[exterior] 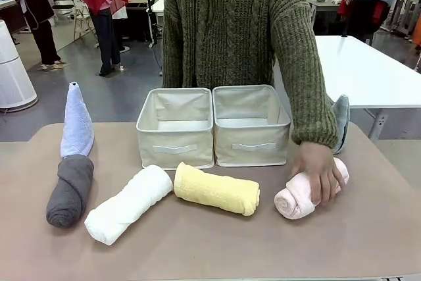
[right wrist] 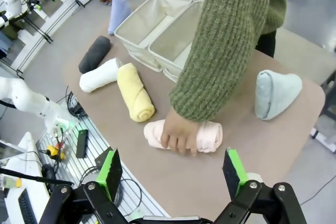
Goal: Sort the towels based on their folding style.
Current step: Pick up one triangle-folded towel and place it in the left Fabric basket.
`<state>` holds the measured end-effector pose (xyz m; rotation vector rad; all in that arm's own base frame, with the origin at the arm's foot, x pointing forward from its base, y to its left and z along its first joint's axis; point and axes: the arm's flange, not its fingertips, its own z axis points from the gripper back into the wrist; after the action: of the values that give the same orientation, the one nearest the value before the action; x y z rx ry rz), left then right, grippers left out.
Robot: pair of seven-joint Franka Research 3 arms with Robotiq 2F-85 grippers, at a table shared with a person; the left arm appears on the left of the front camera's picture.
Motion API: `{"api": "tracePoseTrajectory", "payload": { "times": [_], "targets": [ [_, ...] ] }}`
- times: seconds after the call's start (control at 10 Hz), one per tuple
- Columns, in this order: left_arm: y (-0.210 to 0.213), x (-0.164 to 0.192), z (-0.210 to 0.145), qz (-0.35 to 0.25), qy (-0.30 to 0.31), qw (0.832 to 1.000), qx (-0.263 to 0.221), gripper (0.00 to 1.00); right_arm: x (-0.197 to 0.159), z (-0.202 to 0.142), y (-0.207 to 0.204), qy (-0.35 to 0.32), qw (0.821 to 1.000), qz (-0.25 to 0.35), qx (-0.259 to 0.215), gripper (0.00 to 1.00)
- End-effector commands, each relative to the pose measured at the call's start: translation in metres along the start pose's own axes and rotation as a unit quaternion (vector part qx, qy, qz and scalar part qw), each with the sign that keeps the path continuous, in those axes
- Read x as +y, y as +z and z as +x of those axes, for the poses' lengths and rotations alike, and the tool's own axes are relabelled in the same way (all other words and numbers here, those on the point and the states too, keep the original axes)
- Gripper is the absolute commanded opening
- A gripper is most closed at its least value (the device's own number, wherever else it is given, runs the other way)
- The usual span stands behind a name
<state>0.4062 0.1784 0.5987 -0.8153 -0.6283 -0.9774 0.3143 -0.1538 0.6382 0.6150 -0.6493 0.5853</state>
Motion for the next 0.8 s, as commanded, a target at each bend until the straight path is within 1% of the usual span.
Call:
{"api": "tracePoseTrajectory", "payload": {
  "times": [0.0,0.3,0.4,0.5,0.6,0.7],
  "targets": [
    [-0.001,-0.002,-0.003,-0.004,-0.004,1.0,-0.003,1.0,-0.001,-0.002,-0.002,0.008,1.0,0.012,-0.011,1.0],
    [-0.001,-0.002,-0.003,-0.004,-0.004,1.0,-0.003,1.0,-0.001,-0.002,-0.002,0.008,1.0,0.012,-0.011,1.0],
    [-0.001,-0.002,-0.003,-0.004,-0.004,1.0,-0.003,1.0,0.0,0.0,0.001,-0.001,1.0,-0.001,0.0,1.0],
    [-0.001,-0.002,-0.003,-0.004,-0.004,1.0,-0.003,1.0,0.004,-0.006,0.013,0.03,0.999,0.038,-0.018,1.0],
    [-0.001,-0.002,-0.003,-0.004,-0.004,1.0,-0.003,1.0,0.002,-0.012,0.02,0.049,0.997,0.054,-0.028,1.0],
    [-0.001,-0.002,-0.003,-0.004,-0.004,1.0,-0.003,1.0,-0.003,-0.016,0.024,0.053,0.996,0.057,-0.043,1.0]
  ]
}}
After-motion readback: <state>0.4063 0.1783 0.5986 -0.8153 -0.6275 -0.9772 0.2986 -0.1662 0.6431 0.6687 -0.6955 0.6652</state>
